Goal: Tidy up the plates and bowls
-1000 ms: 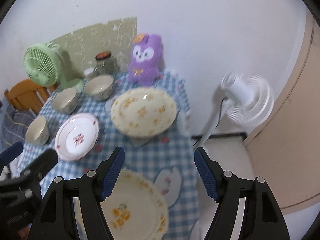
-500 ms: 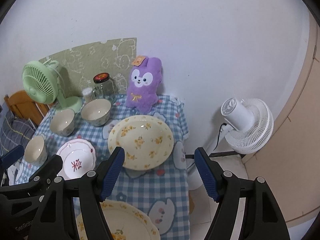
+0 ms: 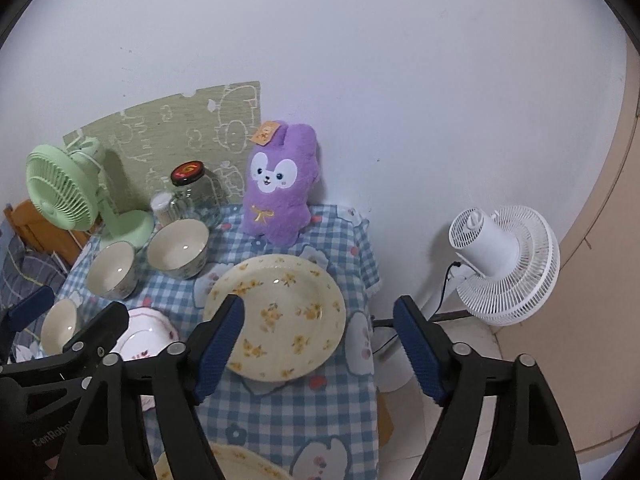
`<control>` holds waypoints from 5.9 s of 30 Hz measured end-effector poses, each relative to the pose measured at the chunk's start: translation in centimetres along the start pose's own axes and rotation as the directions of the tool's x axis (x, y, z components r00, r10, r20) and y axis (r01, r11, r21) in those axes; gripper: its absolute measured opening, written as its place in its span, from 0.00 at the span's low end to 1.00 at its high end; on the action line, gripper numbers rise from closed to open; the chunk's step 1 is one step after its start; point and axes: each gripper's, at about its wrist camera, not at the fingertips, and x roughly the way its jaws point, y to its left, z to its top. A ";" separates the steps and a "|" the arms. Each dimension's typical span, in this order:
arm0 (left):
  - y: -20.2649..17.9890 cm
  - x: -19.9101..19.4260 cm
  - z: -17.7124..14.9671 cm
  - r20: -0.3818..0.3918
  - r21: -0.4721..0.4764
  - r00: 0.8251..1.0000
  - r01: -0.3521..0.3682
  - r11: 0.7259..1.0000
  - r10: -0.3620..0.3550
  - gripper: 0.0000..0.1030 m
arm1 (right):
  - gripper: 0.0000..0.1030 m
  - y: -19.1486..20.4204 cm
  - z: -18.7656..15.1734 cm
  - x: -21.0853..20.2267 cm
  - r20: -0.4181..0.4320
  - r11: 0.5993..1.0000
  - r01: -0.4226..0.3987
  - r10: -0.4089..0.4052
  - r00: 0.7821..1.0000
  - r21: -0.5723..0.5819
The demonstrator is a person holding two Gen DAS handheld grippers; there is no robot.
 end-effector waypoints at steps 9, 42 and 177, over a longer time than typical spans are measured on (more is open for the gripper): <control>0.1 5.4 0.7 -0.026 0.010 0.999 -0.026 1.000 0.026 0.99 | 0.83 0.2 0.5 5.1 -0.011 1.000 0.005 -0.005 1.000 -0.024; -2.1 22.3 -1.9 -0.197 0.055 0.977 -0.067 0.996 0.076 0.93 | 0.83 -1.8 -1.3 22.0 -0.147 0.999 -0.034 0.037 0.988 0.023; 2.5 2.6 -13.1 -0.209 0.130 0.977 0.070 0.989 -0.042 0.54 | 0.53 3.2 -14.9 1.9 -0.269 0.996 0.025 -0.003 0.963 0.082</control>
